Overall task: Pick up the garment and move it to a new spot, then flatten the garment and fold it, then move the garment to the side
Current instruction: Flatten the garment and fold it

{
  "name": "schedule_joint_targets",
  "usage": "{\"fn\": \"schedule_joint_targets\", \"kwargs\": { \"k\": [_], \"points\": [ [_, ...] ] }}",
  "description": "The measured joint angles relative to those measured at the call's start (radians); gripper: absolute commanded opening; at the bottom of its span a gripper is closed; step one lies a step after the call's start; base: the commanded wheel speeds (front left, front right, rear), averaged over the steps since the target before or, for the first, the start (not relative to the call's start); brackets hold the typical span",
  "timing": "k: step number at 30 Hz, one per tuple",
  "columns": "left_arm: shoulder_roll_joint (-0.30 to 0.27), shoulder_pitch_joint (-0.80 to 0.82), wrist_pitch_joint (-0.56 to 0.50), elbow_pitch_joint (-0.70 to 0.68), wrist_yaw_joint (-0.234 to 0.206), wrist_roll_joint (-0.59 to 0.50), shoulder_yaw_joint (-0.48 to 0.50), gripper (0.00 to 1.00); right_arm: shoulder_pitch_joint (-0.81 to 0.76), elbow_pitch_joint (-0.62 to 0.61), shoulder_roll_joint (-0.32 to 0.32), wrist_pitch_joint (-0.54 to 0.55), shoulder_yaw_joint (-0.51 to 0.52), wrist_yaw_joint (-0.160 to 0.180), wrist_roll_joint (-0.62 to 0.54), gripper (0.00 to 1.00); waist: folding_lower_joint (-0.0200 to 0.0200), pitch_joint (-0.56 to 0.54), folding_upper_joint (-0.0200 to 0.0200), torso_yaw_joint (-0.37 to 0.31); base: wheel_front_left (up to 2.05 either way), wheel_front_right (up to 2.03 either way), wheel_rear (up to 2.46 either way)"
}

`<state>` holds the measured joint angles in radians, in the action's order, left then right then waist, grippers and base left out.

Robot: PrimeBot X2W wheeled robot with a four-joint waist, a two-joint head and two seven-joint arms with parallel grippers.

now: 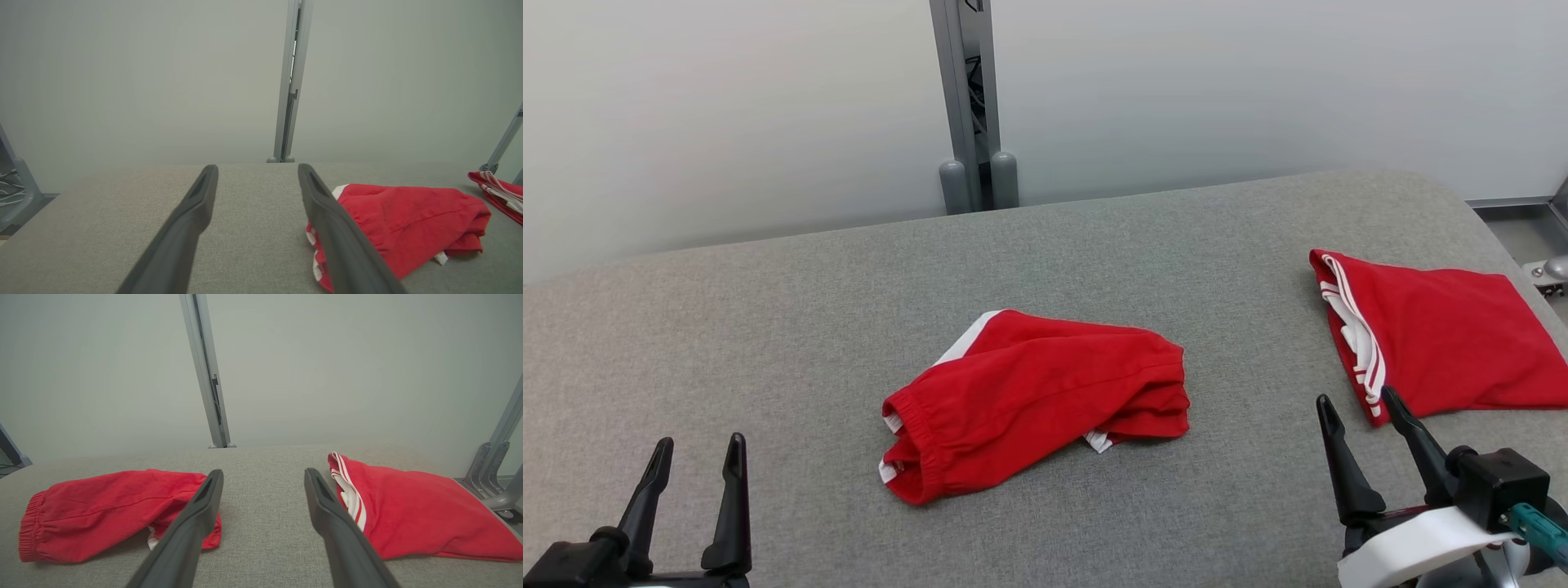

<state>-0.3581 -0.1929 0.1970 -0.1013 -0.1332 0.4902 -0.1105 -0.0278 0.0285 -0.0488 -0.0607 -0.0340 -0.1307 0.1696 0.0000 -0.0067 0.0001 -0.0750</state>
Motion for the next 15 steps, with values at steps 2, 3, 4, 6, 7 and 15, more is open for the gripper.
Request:
{"fn": "schedule_joint_targets", "kwargs": {
  "k": [2, 3, 4, 6, 7, 15],
  "points": [
    [0.0, 0.0, 0.0, -0.002, 0.0, 0.0, -0.001, 1.0, 0.0, 0.003, 0.0, 0.0, -0.001, 0.0, 0.004, 1.0, 0.0, 0.001, 0.0, 0.0, 0.0, 0.0, 0.0],
    [0.0, 0.0, -0.002, -0.004, -0.001, 0.0, -0.002, 1.0, 0.0, 0.004, 0.0, 0.0, -0.001, 0.0, 0.005, 1.0, 0.0, 0.002, 0.0, 0.0, 0.0, 0.0, 0.0],
    [-0.001, 0.0, -0.003, -0.005, -0.002, 0.0, -0.003, 1.0, 0.0, 0.005, 0.0, 0.0, -0.002, 0.0, 0.006, 1.0, 0.0, 0.002, 0.0, 0.0, 0.0, 0.0, 0.0],
    [-0.001, 0.001, -0.005, -0.008, -0.005, 0.0, -0.005, 1.0, 0.0, 0.007, 0.0, 0.0, -0.003, 0.0, 0.006, 1.0, 0.0, 0.003, 0.0, 0.0, 0.0, 0.0, 0.0],
    [-0.002, 0.002, -0.009, -0.011, -0.005, -0.002, -0.008, 1.0, 0.0, 0.008, 0.0, 0.0, -0.002, 0.0, 0.008, 1.0, 0.0, 0.003, 0.0, 0.0, 0.0, 0.0, 0.0],
    [0.001, 0.085, -0.081, -0.026, 0.023, -0.006, -0.081, 1.0, 0.002, 0.004, 0.0, -0.001, -0.004, 0.0, 0.01, 1.0, 0.0, 0.025, 0.0, 0.005, 0.0, 0.0, 0.0]
  ]
}}
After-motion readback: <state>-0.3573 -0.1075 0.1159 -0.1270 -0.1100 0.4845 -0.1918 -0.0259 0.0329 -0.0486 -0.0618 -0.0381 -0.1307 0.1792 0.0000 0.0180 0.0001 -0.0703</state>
